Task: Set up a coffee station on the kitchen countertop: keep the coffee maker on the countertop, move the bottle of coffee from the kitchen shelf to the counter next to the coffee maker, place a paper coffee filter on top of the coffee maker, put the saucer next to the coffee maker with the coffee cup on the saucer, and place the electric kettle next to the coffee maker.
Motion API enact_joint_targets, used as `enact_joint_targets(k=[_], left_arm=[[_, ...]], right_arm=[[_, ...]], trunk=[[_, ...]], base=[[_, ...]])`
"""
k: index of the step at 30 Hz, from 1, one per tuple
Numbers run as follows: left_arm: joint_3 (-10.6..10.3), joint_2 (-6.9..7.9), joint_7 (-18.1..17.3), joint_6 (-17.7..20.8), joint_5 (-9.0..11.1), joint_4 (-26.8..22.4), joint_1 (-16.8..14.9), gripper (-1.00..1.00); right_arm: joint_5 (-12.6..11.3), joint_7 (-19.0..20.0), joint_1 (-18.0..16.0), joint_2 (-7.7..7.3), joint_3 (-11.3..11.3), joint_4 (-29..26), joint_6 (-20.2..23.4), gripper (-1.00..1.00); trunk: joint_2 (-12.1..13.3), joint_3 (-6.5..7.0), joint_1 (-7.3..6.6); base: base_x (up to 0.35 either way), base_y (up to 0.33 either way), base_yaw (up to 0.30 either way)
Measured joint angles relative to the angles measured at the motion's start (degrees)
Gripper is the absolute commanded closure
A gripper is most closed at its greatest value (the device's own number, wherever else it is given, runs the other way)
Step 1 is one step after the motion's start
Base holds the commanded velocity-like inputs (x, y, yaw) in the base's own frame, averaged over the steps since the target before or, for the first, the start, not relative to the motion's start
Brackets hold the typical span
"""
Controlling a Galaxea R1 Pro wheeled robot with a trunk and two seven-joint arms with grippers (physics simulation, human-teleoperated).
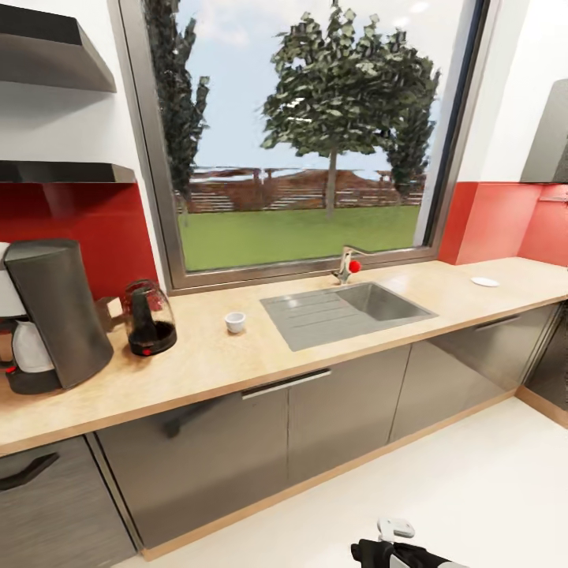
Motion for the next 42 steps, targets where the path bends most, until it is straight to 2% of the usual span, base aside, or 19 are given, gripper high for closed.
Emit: enact_joint_targets(k=[11,42], left_arm=[[0.05,0.03,0.0,0.0,0.03,-0.01,0.0,-1.0],[0.06,0.03,0.01,0.0,0.03,-0.01,0.0,-1.0]], right_arm=[[-0.04,0.02,0.0,0.02,0.0,0.0,0.0,-1.0],[0.04,0.02,0.0,0.0,0.0,0.08,0.0,-1.0]], trunk=[[0.0,0.0,-0.01],[0.0,0.0,-0.02]], base=[[0.028,-0.292,0.0],[0.241,-0.252,0.0]])
